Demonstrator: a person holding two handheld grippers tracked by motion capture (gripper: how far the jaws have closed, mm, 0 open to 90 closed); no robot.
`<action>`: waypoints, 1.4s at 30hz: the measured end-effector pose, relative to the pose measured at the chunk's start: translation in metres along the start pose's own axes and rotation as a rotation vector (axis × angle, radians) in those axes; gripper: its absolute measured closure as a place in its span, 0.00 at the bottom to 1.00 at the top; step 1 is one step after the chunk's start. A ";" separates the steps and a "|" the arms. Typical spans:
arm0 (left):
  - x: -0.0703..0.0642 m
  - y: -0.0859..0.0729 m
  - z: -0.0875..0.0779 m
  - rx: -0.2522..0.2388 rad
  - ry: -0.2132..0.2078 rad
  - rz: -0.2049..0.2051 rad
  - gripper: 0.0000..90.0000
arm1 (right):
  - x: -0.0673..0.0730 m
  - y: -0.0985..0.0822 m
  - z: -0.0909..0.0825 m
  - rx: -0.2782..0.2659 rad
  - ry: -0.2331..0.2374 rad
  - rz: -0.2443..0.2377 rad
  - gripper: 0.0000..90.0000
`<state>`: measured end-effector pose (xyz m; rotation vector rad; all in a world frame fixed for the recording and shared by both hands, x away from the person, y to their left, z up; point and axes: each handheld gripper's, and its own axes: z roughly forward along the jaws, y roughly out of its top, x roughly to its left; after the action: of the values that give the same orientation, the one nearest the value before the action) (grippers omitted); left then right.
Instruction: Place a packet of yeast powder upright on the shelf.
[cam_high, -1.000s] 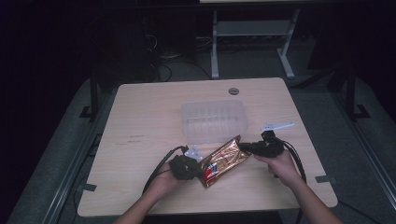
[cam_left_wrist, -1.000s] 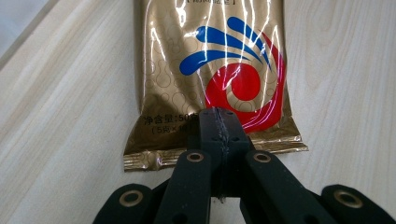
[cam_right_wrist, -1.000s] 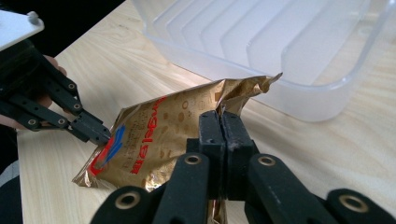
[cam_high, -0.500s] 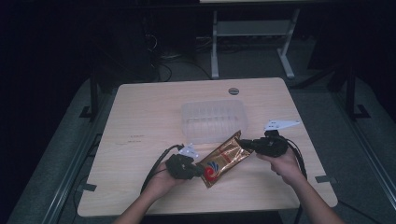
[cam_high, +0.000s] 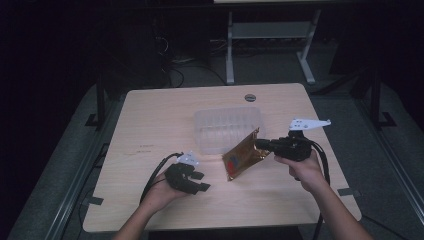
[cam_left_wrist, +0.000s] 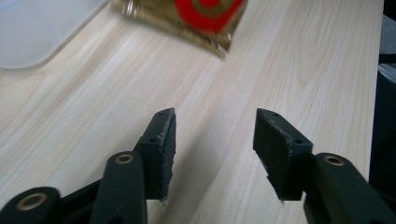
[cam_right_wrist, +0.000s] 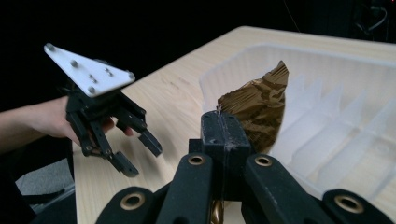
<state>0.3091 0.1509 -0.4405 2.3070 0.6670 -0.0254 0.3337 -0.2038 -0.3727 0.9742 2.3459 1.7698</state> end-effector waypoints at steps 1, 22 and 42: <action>0.001 0.000 -0.001 -0.001 0.005 -0.001 0.53 | 0.000 0.000 0.000 0.000 0.000 0.000 1.00; 0.006 -0.002 -0.004 -0.006 0.013 -0.007 0.44 | 0.010 0.064 -0.006 -0.097 0.006 -0.082 1.00; 0.007 -0.002 -0.004 -0.023 0.028 0.005 0.36 | -0.015 0.103 0.015 -0.119 -0.059 -0.073 1.00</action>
<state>0.3134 0.1581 -0.4404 2.2904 0.6726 0.0164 0.3983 -0.1831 -0.2924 0.8996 2.1845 1.8036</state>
